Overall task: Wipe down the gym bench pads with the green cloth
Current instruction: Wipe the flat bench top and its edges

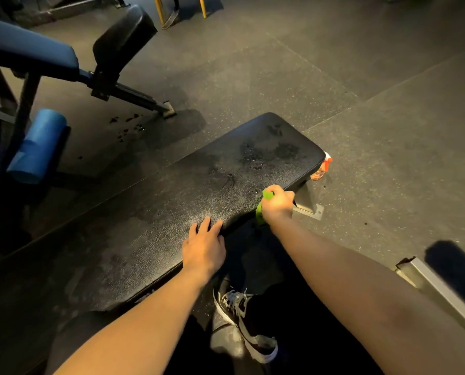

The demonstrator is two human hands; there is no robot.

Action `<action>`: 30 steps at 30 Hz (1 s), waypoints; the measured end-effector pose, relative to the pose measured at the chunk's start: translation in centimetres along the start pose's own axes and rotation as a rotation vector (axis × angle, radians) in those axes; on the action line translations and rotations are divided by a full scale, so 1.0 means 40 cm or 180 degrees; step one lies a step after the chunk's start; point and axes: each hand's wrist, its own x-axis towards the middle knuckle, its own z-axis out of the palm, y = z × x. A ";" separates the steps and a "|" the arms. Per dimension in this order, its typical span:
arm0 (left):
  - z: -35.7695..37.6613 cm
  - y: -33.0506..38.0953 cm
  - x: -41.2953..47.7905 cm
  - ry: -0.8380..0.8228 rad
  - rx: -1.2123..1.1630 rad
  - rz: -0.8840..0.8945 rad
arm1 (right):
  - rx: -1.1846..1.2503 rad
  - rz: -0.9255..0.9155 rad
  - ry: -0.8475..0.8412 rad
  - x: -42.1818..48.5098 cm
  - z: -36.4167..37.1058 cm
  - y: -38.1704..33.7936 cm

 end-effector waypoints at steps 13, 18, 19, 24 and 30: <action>-0.018 0.011 0.032 0.0083 0.0266 -0.0035 | -0.1223 -0.2445 -0.0444 0.001 0.015 -0.004; -0.019 0.008 0.040 -0.0021 0.0155 -0.0099 | -0.0913 -0.1437 -0.0067 0.040 0.003 0.021; -0.015 0.012 0.041 -0.0032 0.0200 -0.0138 | -0.0988 -0.1581 -0.0062 0.017 0.015 0.013; -0.026 0.022 0.045 -0.0009 0.0272 -0.0145 | -0.1255 -0.2310 -0.0829 -0.073 0.087 -0.027; -0.025 0.014 0.047 -0.0063 0.0143 -0.0138 | -0.1098 -0.2567 -0.0715 0.001 0.023 0.025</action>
